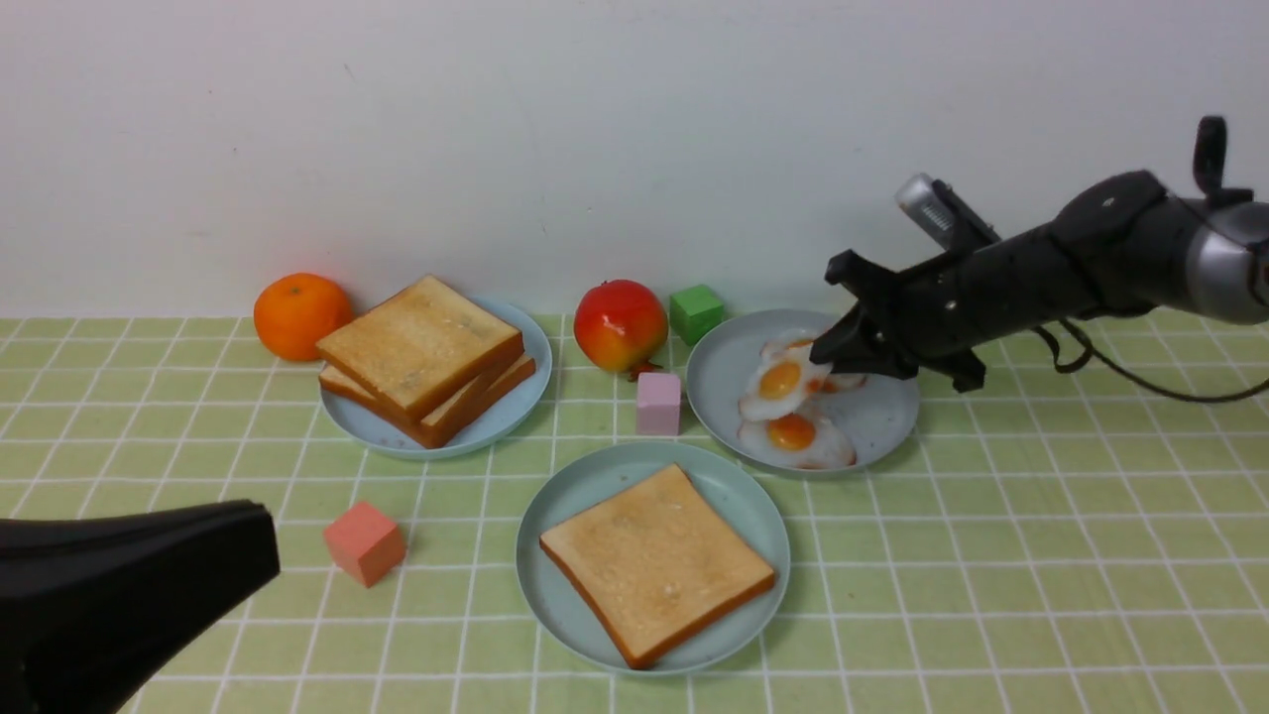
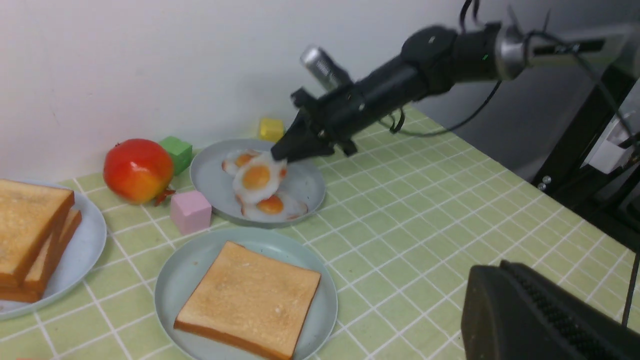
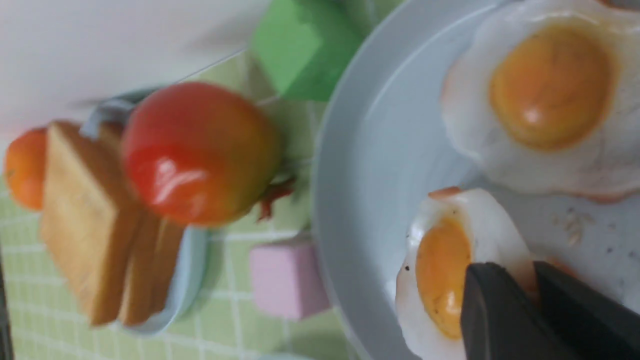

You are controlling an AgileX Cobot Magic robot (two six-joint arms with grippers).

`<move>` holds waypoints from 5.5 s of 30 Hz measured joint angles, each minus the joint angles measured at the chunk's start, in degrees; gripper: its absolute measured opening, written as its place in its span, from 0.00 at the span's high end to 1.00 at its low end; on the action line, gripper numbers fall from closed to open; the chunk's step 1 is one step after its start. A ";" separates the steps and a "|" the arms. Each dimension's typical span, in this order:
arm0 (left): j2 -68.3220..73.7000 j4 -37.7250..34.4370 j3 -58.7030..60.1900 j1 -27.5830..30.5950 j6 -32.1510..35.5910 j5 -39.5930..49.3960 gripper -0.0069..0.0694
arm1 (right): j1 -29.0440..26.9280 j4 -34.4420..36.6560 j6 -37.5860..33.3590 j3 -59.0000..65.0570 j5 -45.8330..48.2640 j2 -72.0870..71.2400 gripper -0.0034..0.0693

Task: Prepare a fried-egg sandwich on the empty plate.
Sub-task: Use the right arm to grab a fried egg, then use the right arm to place the fried egg on the slice of bread in the middle, then use the left arm to grab a slice of bread, then use the left arm to place a slice of bread on the fried egg in the middle

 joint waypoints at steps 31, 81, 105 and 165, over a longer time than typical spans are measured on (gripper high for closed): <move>0.00 1.07 0.00 0.00 0.00 7.16 0.92 | 14.06 29.96 -24.99 27.75 -2.34 -10.30 0.85; 59.05 9.26 -32.72 14.81 0.11 14.92 0.93 | 23.20 -38.26 6.86 27.83 15.28 -69.30 0.96; 88.21 4.48 -58.91 29.49 29.75 21.92 0.37 | 24.25 -39.97 7.81 27.83 15.92 -70.43 0.94; 79.97 17.55 -44.46 -4.07 6.73 22.55 0.85 | 24.48 -47.17 12.32 37.53 20.90 -84.02 0.93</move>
